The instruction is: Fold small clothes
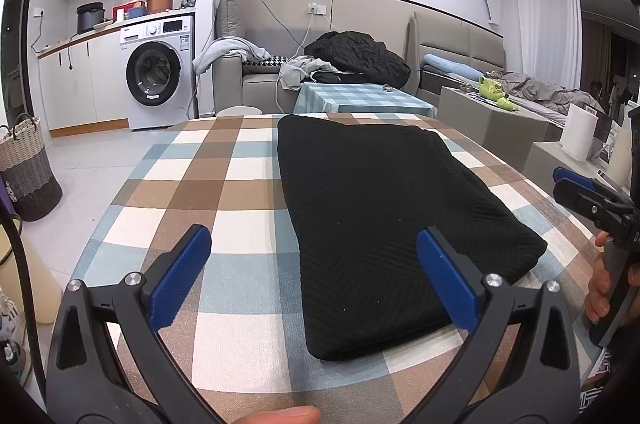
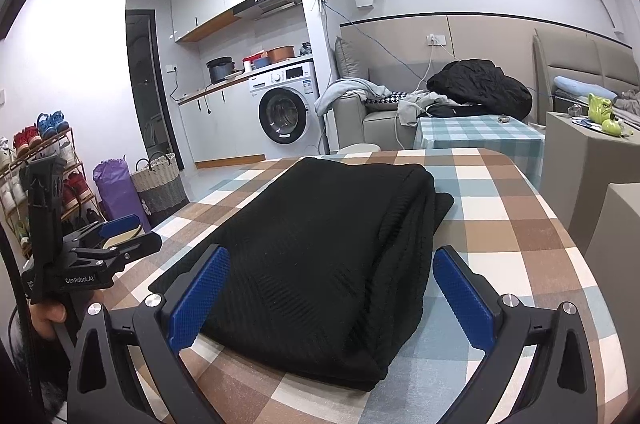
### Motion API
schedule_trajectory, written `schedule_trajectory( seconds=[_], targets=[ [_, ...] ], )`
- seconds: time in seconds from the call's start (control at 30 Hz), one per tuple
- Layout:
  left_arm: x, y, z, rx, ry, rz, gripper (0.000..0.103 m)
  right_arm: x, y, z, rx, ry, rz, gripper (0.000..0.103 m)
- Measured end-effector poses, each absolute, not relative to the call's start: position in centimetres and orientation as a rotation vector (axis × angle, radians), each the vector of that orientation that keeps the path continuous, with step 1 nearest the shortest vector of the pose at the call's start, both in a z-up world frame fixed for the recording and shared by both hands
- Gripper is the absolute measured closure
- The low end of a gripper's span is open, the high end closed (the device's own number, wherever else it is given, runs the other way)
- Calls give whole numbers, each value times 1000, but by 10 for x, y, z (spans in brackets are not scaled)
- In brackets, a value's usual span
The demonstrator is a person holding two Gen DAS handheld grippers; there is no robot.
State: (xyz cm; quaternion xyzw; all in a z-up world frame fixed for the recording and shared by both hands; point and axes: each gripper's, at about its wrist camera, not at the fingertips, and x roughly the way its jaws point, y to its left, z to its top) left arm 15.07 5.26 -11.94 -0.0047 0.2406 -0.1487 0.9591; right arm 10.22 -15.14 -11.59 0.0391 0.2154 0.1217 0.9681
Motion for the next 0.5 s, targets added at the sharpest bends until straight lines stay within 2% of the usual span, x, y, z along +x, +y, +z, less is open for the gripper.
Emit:
schedule_trajectory(
  seconds=[0.5],
  targets=[
    [149, 52, -120, -16, 494, -303, 1, 101, -150, -115, 74, 436, 248, 0]
  ],
)
